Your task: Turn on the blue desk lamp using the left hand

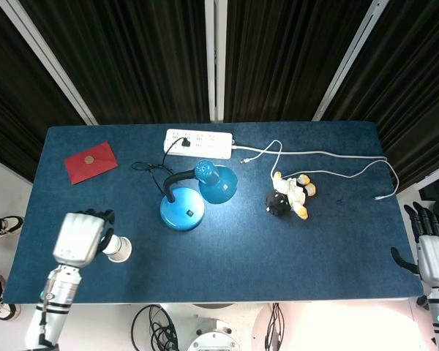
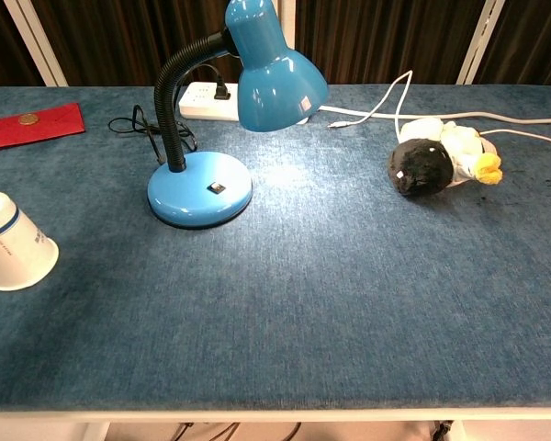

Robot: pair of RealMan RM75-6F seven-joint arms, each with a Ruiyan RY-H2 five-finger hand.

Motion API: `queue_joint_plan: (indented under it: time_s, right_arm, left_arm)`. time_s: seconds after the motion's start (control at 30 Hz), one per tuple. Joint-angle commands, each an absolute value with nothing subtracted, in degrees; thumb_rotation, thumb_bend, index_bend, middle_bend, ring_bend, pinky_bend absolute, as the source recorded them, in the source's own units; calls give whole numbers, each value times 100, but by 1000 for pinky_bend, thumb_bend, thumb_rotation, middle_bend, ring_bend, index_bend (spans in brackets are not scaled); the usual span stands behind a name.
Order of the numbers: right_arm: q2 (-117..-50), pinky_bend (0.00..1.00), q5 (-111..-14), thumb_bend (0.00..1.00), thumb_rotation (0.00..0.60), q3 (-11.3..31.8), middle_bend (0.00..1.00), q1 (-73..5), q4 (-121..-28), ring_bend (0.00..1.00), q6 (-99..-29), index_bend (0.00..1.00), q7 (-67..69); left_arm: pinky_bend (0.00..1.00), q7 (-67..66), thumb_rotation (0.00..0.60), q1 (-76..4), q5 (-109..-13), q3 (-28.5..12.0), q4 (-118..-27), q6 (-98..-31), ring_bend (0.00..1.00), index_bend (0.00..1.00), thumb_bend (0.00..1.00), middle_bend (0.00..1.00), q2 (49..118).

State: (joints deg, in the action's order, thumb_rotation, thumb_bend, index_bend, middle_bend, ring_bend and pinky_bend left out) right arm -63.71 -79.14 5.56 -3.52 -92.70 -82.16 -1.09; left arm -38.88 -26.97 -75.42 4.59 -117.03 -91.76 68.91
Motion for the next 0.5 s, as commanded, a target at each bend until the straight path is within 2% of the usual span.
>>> queue_joint_plan:
  time_s: [0.03,0.07,0.17,0.33,0.5]
  right_arm:
    - [-6370,0,-7940,221,600,565,0,-337,-9306,0,-8279,0,-151]
    - [-6374,0,-7955,221,600,568,0,-332,-9309,0,-8306,0,-170]
    - [-6384,0,-8069,222,600,537,0,-317,-9298,0,-8382,0,-190]
    - [-6405,0,-8368,228,600,450,0,-266,-9231,0,-8570,0,-112]
    - [-6423,0,-8641,228,600,366,0,-267,-9180,0,-8665,0,-143]
  left_arm:
    - [103,-2993,600,-2132,-7587,509,-10884,-9379,13,136,142,73,6494]
    - [29,-2864,600,-2074,-7489,519,-10792,-9303,0,86,72,18,6456]
    - [0,-2396,600,-1961,-7318,545,-10259,-8964,0,67,7,0,6414]
    - [0,-1279,600,-1800,-7276,434,-9041,-8532,0,57,0,0,6619]
    - [0,-312,600,-1733,-7691,470,-8689,-8263,0,53,0,0,6563]
